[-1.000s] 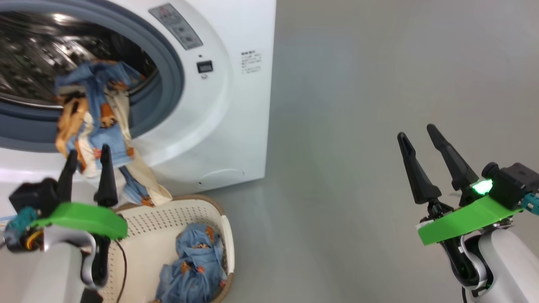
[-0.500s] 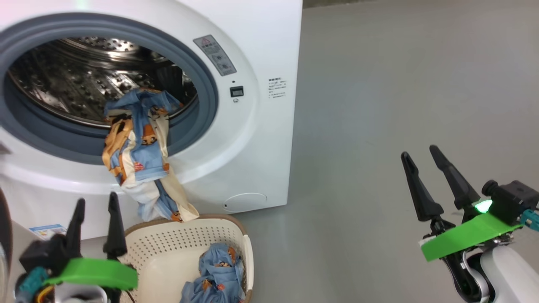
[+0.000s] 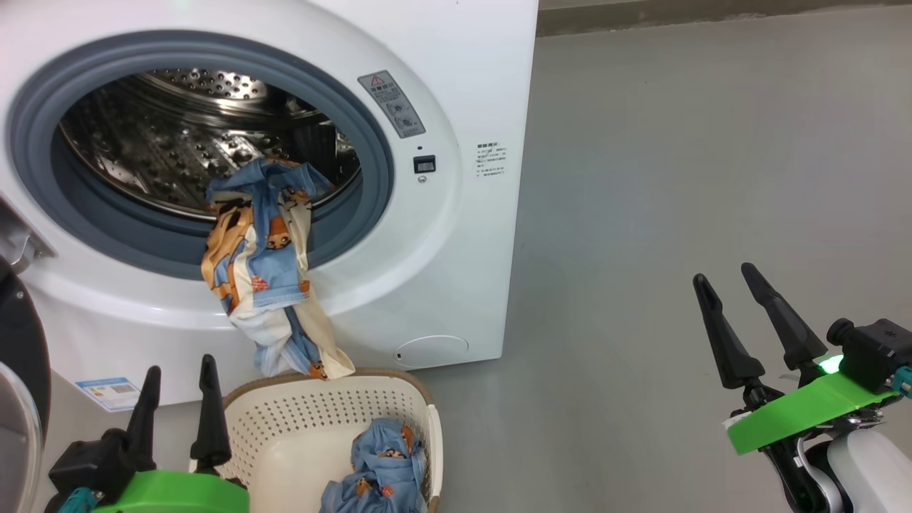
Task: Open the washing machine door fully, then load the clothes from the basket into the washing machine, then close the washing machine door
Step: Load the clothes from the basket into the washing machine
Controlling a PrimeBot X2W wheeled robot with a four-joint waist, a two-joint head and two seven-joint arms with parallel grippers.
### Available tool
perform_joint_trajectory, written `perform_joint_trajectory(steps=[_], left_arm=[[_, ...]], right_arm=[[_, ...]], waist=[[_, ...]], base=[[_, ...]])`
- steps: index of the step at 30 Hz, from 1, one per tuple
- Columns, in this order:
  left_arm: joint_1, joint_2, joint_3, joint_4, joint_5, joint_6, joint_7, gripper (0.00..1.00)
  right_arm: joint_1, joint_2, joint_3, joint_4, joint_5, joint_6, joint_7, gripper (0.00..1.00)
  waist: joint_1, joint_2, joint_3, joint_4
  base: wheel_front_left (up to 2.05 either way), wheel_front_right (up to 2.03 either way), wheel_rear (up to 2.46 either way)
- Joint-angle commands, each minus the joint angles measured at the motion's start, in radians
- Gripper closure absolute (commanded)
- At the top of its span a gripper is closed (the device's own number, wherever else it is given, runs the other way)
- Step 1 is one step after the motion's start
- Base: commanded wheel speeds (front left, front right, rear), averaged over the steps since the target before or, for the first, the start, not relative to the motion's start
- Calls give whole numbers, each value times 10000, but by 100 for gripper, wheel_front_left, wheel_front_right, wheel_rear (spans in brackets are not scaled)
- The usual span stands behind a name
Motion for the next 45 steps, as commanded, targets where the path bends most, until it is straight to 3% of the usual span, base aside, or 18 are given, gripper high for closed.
perform_joint_trajectory(steps=[1, 36, 45], left_arm=[[-93, 163, 400, -377, 121, 65, -64, 0], [-349, 108, 306, 135, -77, -31, 31, 0], [-964, 136, 227, 912, -349, -150, 337, 0]], right_arm=[[-104, -180, 57, -173, -6, 46, -80, 0], [-170, 14, 83, -106, -17, 46, -80, 0], [-320, -52, 148, -235, -5, 46, -80, 0]], waist=[[0, 0, 34, -1], [0, 0, 139, -103], [0, 0, 743, -226]], base=[[0, 0, 0], [0, 0, 0], [0, 0, 0]])
